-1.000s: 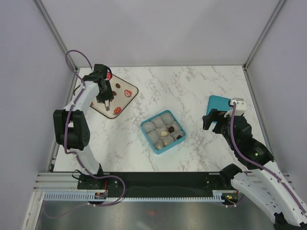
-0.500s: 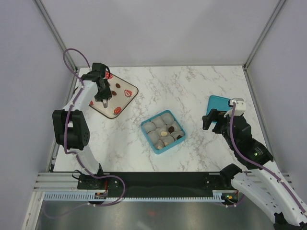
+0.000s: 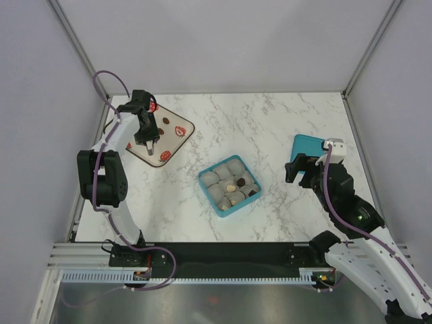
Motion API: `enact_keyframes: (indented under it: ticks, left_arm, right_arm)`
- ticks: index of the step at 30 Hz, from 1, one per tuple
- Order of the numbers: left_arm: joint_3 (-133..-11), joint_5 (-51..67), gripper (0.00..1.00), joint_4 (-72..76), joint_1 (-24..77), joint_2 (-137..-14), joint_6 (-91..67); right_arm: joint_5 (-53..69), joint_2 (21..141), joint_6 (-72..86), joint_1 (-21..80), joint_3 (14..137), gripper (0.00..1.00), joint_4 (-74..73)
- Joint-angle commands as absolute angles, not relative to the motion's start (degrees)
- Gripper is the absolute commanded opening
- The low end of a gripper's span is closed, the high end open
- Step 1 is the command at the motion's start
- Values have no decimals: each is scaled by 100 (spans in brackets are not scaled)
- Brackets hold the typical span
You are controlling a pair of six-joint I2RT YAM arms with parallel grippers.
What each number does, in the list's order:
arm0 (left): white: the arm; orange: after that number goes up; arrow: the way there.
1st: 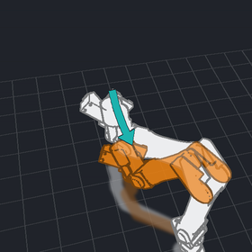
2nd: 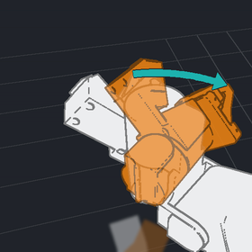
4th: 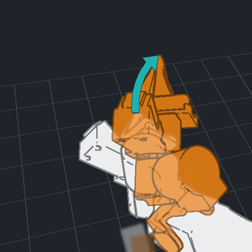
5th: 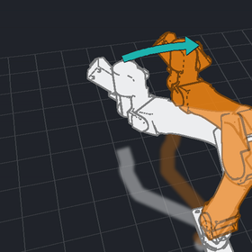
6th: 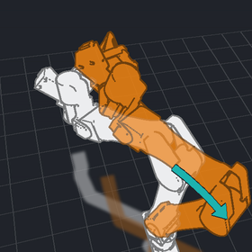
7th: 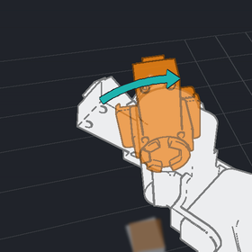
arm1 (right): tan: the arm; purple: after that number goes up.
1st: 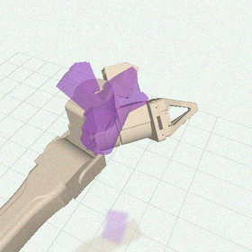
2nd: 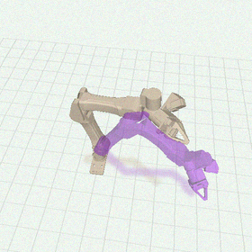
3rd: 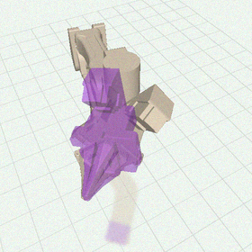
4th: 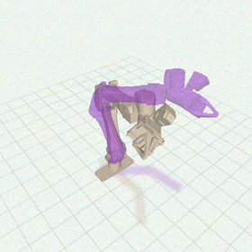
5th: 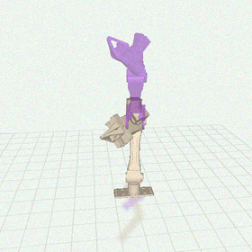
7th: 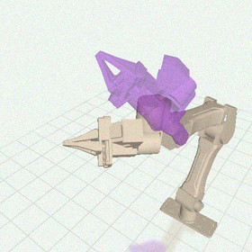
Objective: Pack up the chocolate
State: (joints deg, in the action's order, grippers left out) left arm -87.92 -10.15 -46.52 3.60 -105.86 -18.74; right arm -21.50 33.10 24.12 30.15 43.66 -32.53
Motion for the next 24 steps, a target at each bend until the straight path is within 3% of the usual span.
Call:
enact_keyframes:
  ticks: [1,10,24]
  left_arm:
    - [-9061,-949,50,-4491,316,-10661,-1661]
    - [-9123,-791,38,-4710,316,-10486,-1530]
    - [-8938,-738,32,-5317,422,-9528,-1240]
  right_arm:
    - [-2276,3261,2338,3015,4342,97,-3067]
    - [-2259,3234,2338,3015,4359,97,-3076]
    - [-2215,3296,2355,3015,4500,97,-3102]
